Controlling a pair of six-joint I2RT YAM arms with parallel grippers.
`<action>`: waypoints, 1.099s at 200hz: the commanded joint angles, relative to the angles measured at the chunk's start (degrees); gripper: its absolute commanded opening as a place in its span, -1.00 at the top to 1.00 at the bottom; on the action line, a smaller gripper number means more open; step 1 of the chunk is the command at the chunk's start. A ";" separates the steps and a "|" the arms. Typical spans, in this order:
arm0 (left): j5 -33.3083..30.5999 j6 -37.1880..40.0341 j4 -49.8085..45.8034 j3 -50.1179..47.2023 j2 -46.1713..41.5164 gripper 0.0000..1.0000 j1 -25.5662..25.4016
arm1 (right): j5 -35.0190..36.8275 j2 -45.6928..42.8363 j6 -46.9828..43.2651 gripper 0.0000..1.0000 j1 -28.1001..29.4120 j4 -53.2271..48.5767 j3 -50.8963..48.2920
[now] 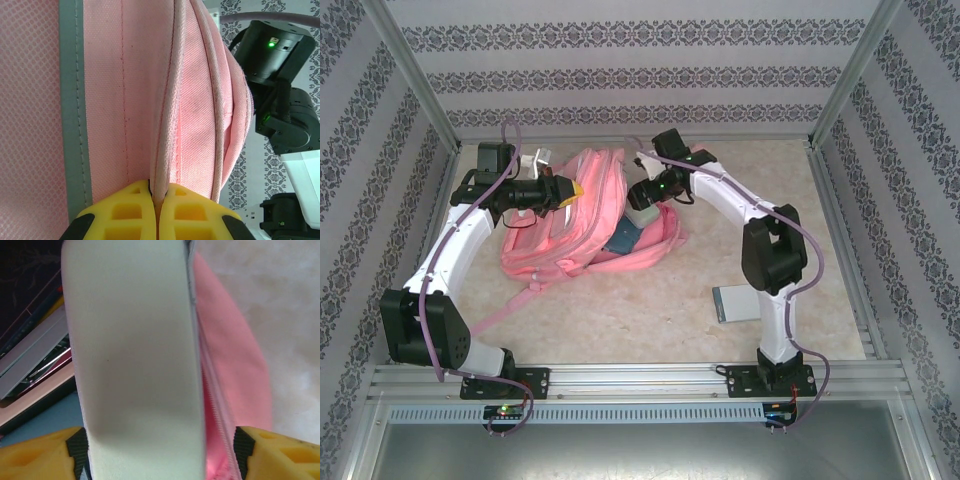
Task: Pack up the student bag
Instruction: Adjust the personal item in the student bag.
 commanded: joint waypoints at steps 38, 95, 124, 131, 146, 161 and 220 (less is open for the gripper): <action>5.55 1.04 2.29 1.21 -2.37 1.00 0.29 | -1.24 4.76 3.08 -0.37 0.64 0.90 2.06; 5.60 1.53 2.02 1.75 -1.84 1.00 0.30 | 0.55 6.84 -2.44 -0.23 5.86 -2.76 2.04; 5.86 1.51 2.03 2.00 -1.50 1.00 0.31 | 5.36 8.74 -1.30 -0.28 4.58 -3.86 4.20; 5.90 1.60 2.02 2.04 -1.49 1.00 0.30 | 7.07 9.24 -0.54 -0.28 3.93 -4.26 5.06; 5.83 1.68 1.89 2.08 -1.49 1.00 0.28 | 8.02 10.23 0.87 -0.31 2.33 -5.49 6.83; 5.93 1.75 1.84 2.18 -1.55 1.00 0.30 | 8.74 10.29 1.75 -0.33 1.33 -5.67 7.14; 5.10 1.47 3.07 2.08 -1.25 1.00 0.30 | 4.23 0.85 4.10 -0.59 -0.29 -1.34 1.80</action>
